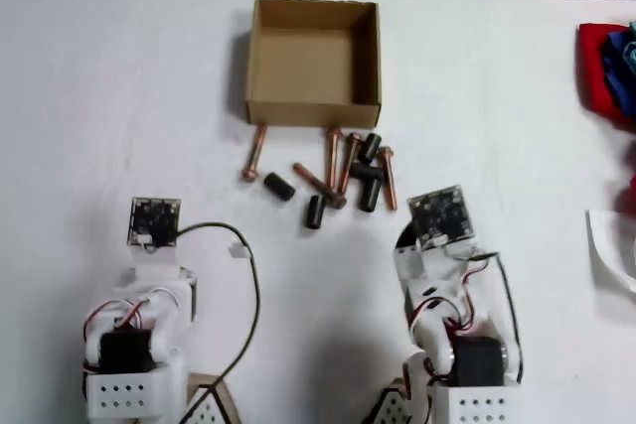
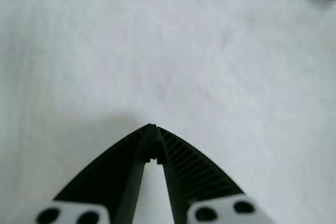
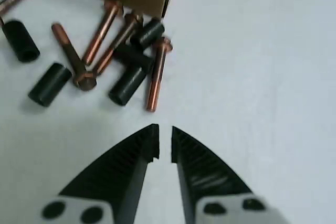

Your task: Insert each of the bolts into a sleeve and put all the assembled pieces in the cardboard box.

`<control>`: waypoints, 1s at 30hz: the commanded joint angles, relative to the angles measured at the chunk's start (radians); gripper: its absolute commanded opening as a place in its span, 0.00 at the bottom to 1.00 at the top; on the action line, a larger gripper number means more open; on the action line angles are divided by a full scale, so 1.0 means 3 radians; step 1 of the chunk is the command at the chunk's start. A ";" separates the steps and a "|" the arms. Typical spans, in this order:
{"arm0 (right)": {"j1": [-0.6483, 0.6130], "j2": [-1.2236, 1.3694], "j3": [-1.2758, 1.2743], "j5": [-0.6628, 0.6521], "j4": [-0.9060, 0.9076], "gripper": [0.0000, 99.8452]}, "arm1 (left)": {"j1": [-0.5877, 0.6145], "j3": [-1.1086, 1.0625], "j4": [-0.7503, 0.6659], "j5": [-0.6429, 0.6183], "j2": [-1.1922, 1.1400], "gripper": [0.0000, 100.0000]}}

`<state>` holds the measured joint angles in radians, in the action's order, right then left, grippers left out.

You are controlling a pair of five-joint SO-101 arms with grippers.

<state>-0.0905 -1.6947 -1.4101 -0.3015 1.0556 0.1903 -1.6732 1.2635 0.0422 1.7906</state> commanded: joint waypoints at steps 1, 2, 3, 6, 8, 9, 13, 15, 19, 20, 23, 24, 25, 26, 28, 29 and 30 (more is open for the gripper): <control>-0.0049 0.0831 0.1008 -0.0005 0.0018 0.12 | 0.0031 -0.0074 0.0026 0.0031 0.0015 0.03; -0.0079 0.1215 0.1325 0.0010 0.0043 0.13 | 0.0031 -0.0074 0.0026 0.0031 0.0015 0.03; -0.0079 0.1629 0.1657 0.0015 0.0136 0.12 | 0.0031 -0.0074 0.0026 0.0031 0.0015 0.03; -0.0095 0.2902 0.2803 0.0123 0.0734 0.09 | 0.0031 -0.0074 0.0026 0.0031 0.0015 0.03; -0.0130 0.3716 0.3544 0.0271 0.1343 0.09 | 0.0031 -0.0074 0.0026 0.0031 0.0015 0.03; -0.0197 0.4084 0.3877 0.0302 0.1655 0.09 | 0.0031 -0.0074 0.0026 0.0031 0.0015 0.03; -0.0550 0.5332 0.4583 0.0322 0.2381 0.09 | 0.0031 -0.0074 0.0026 0.0031 0.0015 0.03; -0.0596 0.5710 0.4577 0.0343 0.2355 0.09 | 0.0031 -0.0074 0.0026 0.0031 0.0015 0.03; -0.0693 0.6299 0.4675 0.0348 0.2151 0.09 | 0.0031 -0.0074 0.0026 0.0031 0.0015 0.03; -0.0693 0.6391 0.4726 0.0348 0.2115 0.09 | 0.0031 -0.0074 0.0026 0.0031 0.0015 0.03; -0.0703 0.6570 0.4956 0.0348 0.1977 0.09 | 0.0031 -0.0074 0.0026 0.0031 0.0015 0.03; -0.0713 0.6611 0.5048 0.0348 0.1956 0.09 | 0.0031 -0.0074 0.0026 0.0031 0.0015 0.03; -0.0729 0.6641 0.5120 0.0353 0.1900 0.10 | 0.0031 -0.0074 0.0026 0.0031 0.0015 0.03; -0.0739 0.6682 0.5201 0.0353 0.1874 0.11 | 0.0031 -0.0074 0.0026 0.0031 0.0015 0.03; -0.0744 0.6759 0.5319 0.0353 0.1834 0.14 | 0.0031 -0.0074 0.0026 0.0031 0.0015 0.03; -0.0744 0.6805 0.5365 0.0353 0.1818 0.16 | 0.0031 -0.0074 0.0026 0.0031 0.0015 0.03; -0.0754 0.6846 0.5401 0.0353 0.1777 0.16 | 0.0031 -0.0074 0.0026 0.0031 0.0015 0.03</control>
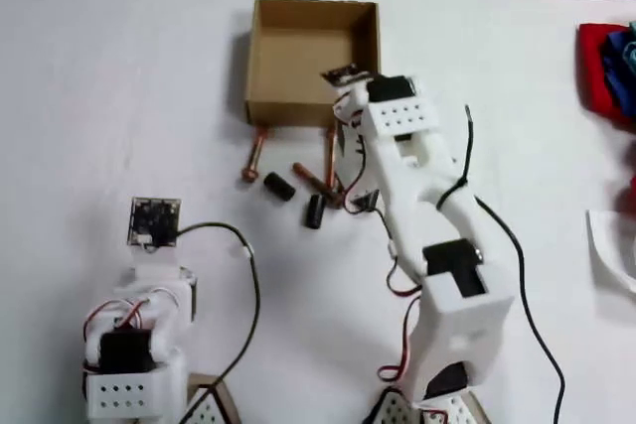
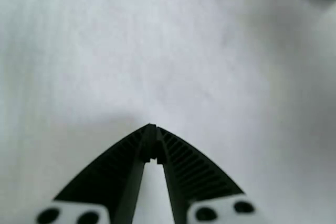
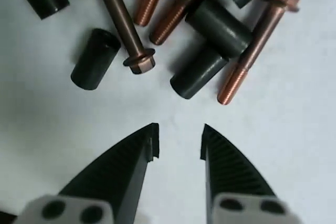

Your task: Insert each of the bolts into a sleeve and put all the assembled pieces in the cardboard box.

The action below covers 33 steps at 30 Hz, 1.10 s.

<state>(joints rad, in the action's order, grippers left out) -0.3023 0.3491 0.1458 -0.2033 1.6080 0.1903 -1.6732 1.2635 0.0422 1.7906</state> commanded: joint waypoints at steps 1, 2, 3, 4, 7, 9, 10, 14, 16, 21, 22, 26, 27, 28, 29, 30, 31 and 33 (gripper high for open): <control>-0.0049 0.0079 0.0256 0.0026 -0.0095 0.17 | 0.0031 -0.0074 0.0026 0.0031 0.0015 0.03; -0.0049 0.0130 0.0281 0.0026 -0.0146 0.16 | 0.0031 -0.0074 0.0026 0.0031 0.0015 0.03; -0.0054 0.0187 0.0302 0.0026 -0.0202 0.16 | 0.0031 -0.0074 0.0026 0.0031 0.0015 0.03; -0.0054 0.0243 0.0302 0.0026 -0.0253 0.15 | 0.0031 -0.0074 0.0026 0.0031 0.0015 0.03; -0.0033 0.0442 0.0322 0.0026 -0.0345 0.14 | 0.0031 -0.0074 0.0026 0.0031 0.0015 0.03; -0.0033 0.0545 0.0322 0.0026 -0.0417 0.14 | 0.0031 -0.0074 0.0026 0.0031 0.0015 0.03; -0.0033 0.0591 0.0322 0.0026 -0.0453 0.14 | 0.0031 -0.0074 0.0026 0.0031 0.0015 0.03; 0.0008 0.0708 0.0322 0.0327 -0.0540 0.15 | 0.0031 -0.0074 0.0026 0.0031 0.0015 0.03; 0.0064 0.0734 0.0322 0.0511 -0.0616 0.15 | 0.0031 -0.0074 0.0026 0.0031 0.0015 0.03; 0.0136 0.0821 0.0322 0.0588 -0.0713 0.15 | 0.0031 -0.0074 0.0026 0.0031 0.0015 0.03; 0.0130 0.0846 0.0322 0.0588 -0.0708 0.14 | 0.0031 -0.0074 0.0026 0.0031 0.0015 0.03; 0.0130 0.0979 0.0322 0.0588 -0.0688 0.14 | 0.0031 -0.0074 0.0026 0.0031 0.0015 0.03; 0.0130 0.1000 0.0322 0.0588 -0.0703 0.12 | 0.0031 -0.0074 0.0026 0.0031 0.0015 0.03; 0.0130 0.1010 0.0322 0.0588 -0.0708 0.08 | 0.0031 -0.0074 0.0026 0.0031 0.0015 0.03; 0.0125 0.1015 0.0322 0.0588 -0.0708 0.03 | 0.0031 -0.0074 0.0026 0.0031 0.0015 0.03; 0.0120 0.1015 0.0322 0.0588 -0.0698 0.01 | 0.0031 -0.0074 0.0026 0.0031 0.0015 0.03; 0.0115 0.1015 0.0332 0.0588 -0.0683 0.03 | 0.0031 -0.0074 0.0026 0.0031 0.0015 0.03; 0.0136 0.0990 0.0338 0.0588 -0.0642 0.02 | 0.0031 -0.0074 0.0026 0.0031 0.0015 0.03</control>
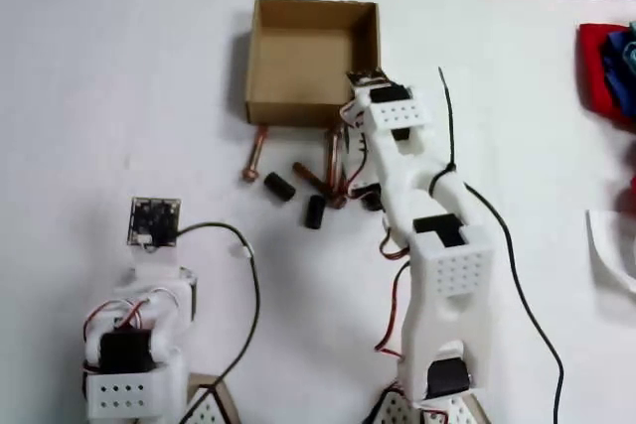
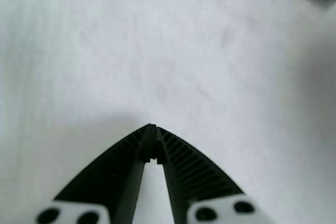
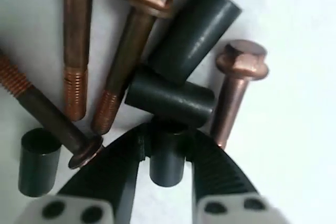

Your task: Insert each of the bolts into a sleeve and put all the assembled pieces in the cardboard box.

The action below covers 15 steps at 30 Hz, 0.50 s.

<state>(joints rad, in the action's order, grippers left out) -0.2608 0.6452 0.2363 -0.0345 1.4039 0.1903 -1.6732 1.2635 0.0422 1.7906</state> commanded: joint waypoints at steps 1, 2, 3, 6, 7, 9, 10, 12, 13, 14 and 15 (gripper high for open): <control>-0.0003 -0.0043 0.0036 0.0026 0.0064 0.02 | 0.0031 -0.0074 0.0026 0.0031 0.0015 0.03; -0.0003 -0.0125 0.0036 0.0010 0.0105 0.02 | 0.0031 -0.0074 0.0026 0.0031 0.0015 0.03; -0.0003 -0.0233 0.0031 0.0005 0.0146 0.02 | 0.0031 -0.0074 0.0026 0.0031 0.0015 0.03; -0.0003 -0.0703 0.0020 0.0000 0.0299 0.02 | 0.0031 -0.0074 0.0026 0.0031 0.0015 0.03; -0.0008 -0.0887 0.0015 0.0000 0.0371 0.02 | 0.0031 -0.0074 0.0026 0.0031 0.0015 0.03; -0.0003 -0.1281 0.0010 -0.0005 0.0570 0.02 | 0.0031 -0.0074 0.0026 0.0031 0.0015 0.03; 0.0003 -0.1460 0.0010 -0.0005 0.0657 0.02 | 0.0031 -0.0074 0.0026 0.0031 0.0015 0.03; 0.0049 -0.1808 0.0005 -0.0138 0.0836 0.02 | 0.0031 -0.0074 0.0026 0.0031 0.0015 0.03; 0.0069 -0.1972 0.0005 -0.0230 0.0913 0.02 | 0.0031 -0.0074 0.0026 0.0031 0.0015 0.03; 0.0079 -0.2135 -0.0010 -0.0327 0.0979 0.02 | 0.0031 -0.0074 0.0026 0.0031 0.0015 0.03; 0.0105 -0.2299 -0.0061 -0.0435 0.1031 0.02 | 0.0031 -0.0074 0.0026 0.0031 0.0015 0.03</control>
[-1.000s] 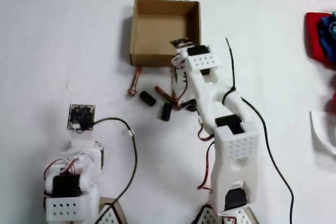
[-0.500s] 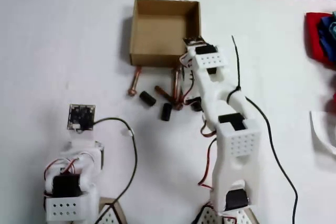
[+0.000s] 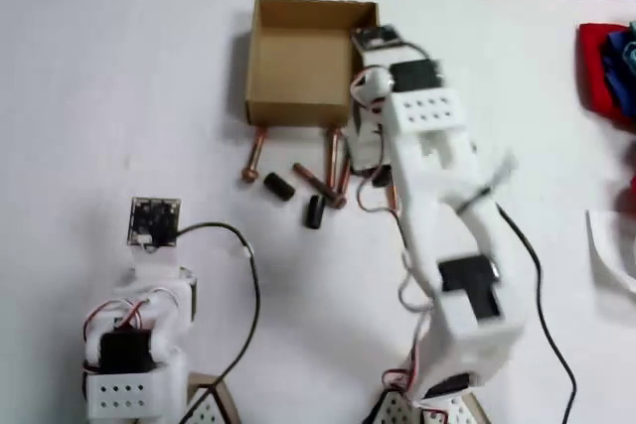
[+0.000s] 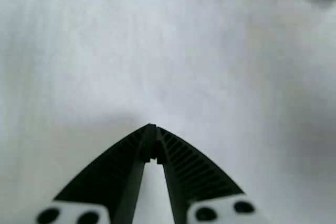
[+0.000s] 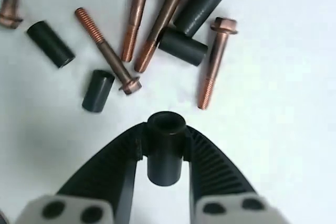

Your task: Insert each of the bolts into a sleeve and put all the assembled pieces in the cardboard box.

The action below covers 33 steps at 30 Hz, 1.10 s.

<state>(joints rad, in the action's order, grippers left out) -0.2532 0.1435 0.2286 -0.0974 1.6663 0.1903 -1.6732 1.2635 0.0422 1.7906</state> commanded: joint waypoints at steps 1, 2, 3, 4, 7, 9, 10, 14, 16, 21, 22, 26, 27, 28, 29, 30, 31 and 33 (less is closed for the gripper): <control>0.0095 -0.0795 -0.0123 -0.0322 0.0182 0.02 | 0.0031 -0.0074 0.0026 0.0031 0.0015 0.03; 0.0110 -0.0964 -0.0251 -0.0399 0.0192 0.02 | 0.0031 -0.0074 0.0026 0.0031 0.0015 0.03; 0.0115 -0.1133 -0.0404 -0.0455 0.0192 0.02 | 0.0031 -0.0074 0.0026 0.0031 0.0015 0.03; 0.0120 -0.1291 -0.0588 -0.0491 0.0192 0.02 | 0.0031 -0.0074 0.0026 0.0031 0.0015 0.03; 0.0120 -0.1788 -0.1181 -0.0517 0.0176 0.02 | 0.0031 -0.0074 0.0026 0.0031 0.0015 0.03; 0.0115 -0.2120 -0.1534 -0.0522 0.0125 0.02 | 0.0031 -0.0074 0.0026 0.0031 0.0015 0.03; 0.0115 -0.2279 -0.1703 -0.0522 0.0084 0.02 | 0.0031 -0.0074 0.0026 0.0031 0.0015 0.03; 0.0100 -0.2836 -0.2322 -0.0522 -0.0146 0.02 | 0.0015 -0.0074 0.0026 0.0031 0.0015 0.03; 0.0095 -0.3035 -0.2567 -0.0527 -0.0222 0.02 | 0.0015 -0.0074 0.0026 0.0015 0.0015 0.03; 0.0100 -0.3235 -0.2844 -0.0690 -0.0340 0.02 | 0.0015 -0.0074 0.0026 0.0015 0.0015 0.03; 0.0100 -0.3235 -0.2854 -0.0716 -0.0340 0.02 | 0.0015 -0.0074 0.0026 0.0020 0.0015 0.03; 0.0095 -0.3235 -0.2854 -0.0752 -0.0345 0.02 | 0.0031 -0.0074 -0.0056 0.0036 0.0015 0.03; 0.0095 -0.3235 -0.2854 -0.0752 -0.0345 0.02 | 0.0046 -0.0074 -0.0205 0.0036 0.0020 0.03; 0.0105 -0.3235 -0.2854 -0.0752 -0.0345 0.02 | 0.0107 -0.0074 -0.0394 0.0036 0.0020 0.03; 0.0115 -0.3235 -0.2854 -0.0752 -0.0345 0.02 | 0.0261 -0.0054 -0.0619 0.0041 0.0020 0.03; 0.0120 -0.3235 -0.2854 -0.0752 -0.0345 0.02 | 0.0481 -0.0003 -0.0885 0.0041 0.0020 0.03; 0.0120 -0.3235 -0.2859 -0.0752 -0.0345 0.02 | 0.0721 0.0054 -0.1120 0.0041 0.0020 0.03; 0.0120 -0.3235 -0.2859 -0.0752 -0.0345 0.02 | 0.1156 0.0141 -0.1468 0.0036 0.0020 0.03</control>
<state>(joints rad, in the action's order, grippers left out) -0.2240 -0.7956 -0.6337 -0.3168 1.5789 0.3621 -1.6671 0.9935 0.0437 1.7906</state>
